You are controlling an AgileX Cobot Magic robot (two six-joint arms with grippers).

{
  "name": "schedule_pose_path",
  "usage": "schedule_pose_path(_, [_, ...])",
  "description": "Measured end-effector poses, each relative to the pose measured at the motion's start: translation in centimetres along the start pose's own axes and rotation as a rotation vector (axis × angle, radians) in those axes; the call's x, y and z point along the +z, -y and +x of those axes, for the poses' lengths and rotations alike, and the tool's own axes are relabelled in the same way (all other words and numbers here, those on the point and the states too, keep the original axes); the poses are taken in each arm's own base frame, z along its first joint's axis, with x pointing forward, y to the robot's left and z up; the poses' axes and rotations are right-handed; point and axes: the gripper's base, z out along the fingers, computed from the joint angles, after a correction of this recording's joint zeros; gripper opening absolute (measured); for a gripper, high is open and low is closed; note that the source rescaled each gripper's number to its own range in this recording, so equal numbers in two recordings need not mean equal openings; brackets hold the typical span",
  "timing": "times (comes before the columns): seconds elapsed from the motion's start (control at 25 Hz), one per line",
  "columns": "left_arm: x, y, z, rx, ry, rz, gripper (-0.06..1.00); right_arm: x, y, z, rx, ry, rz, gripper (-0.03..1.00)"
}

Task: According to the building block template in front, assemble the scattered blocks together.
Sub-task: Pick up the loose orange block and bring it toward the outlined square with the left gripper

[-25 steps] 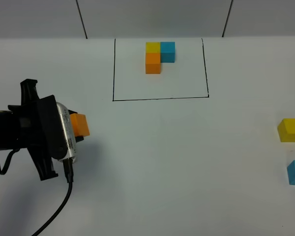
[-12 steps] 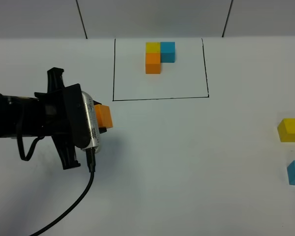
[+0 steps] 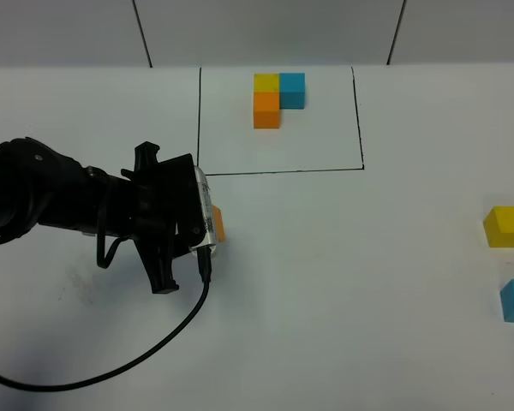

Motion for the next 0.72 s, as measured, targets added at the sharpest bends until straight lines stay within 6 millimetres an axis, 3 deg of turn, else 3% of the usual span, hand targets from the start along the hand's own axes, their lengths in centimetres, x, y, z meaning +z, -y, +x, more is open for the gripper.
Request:
schedule_pose_path(0.32, [2.8, -1.0, 0.6, 0.006, -0.021, 0.045, 0.57, 0.0, 0.0, 0.0, 0.0, 0.0, 0.0, 0.0])
schedule_pose_path(0.72, [3.4, -1.1, 1.0, 0.16, -0.051, 0.071, 0.57, 0.0, 0.0, 0.0, 0.0, 0.0, 0.001, 0.0])
